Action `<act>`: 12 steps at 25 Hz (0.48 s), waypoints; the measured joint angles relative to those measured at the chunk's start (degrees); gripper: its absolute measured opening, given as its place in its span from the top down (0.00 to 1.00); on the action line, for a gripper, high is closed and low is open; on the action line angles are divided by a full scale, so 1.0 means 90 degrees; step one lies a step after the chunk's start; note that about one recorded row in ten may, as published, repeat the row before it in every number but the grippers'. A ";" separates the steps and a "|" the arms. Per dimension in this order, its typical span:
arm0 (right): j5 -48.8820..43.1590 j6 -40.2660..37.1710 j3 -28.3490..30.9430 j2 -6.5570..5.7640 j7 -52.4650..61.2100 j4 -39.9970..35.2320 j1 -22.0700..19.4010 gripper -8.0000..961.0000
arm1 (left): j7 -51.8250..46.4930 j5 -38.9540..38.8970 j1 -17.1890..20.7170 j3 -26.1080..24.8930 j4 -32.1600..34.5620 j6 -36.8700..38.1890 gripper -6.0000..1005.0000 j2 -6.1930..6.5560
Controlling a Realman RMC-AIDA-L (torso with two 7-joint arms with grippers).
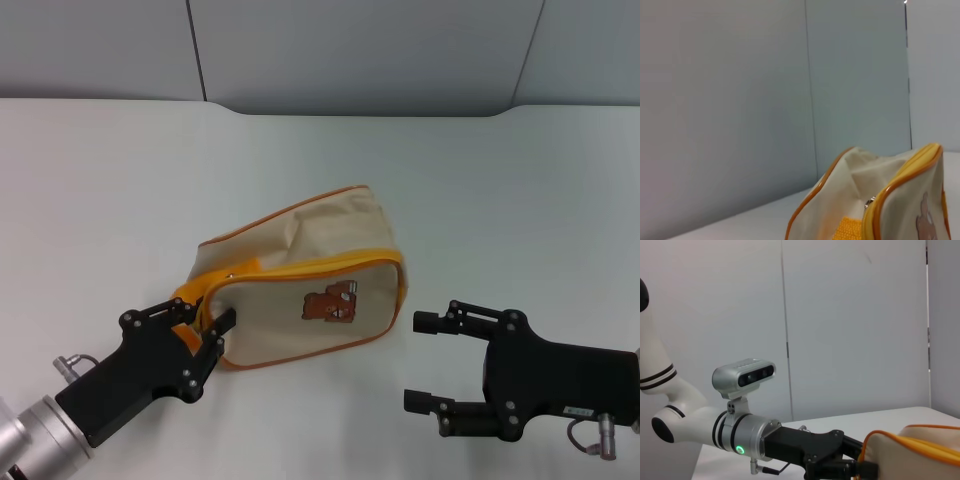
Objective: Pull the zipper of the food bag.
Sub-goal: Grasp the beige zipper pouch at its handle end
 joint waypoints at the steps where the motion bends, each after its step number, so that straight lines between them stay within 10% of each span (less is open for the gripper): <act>1: 0.0001 0.0000 0.0004 0.0000 0.0000 0.0000 -0.0001 0.17 | 0.0000 0.0000 0.0000 0.0000 0.0000 0.0000 0.72 0.0000; 12: 0.0014 -0.0073 0.0584 0.0004 -0.0089 -0.0039 -0.0104 0.17 | 0.0137 -0.0020 -0.0054 -0.0048 0.0109 0.0654 0.81 0.0011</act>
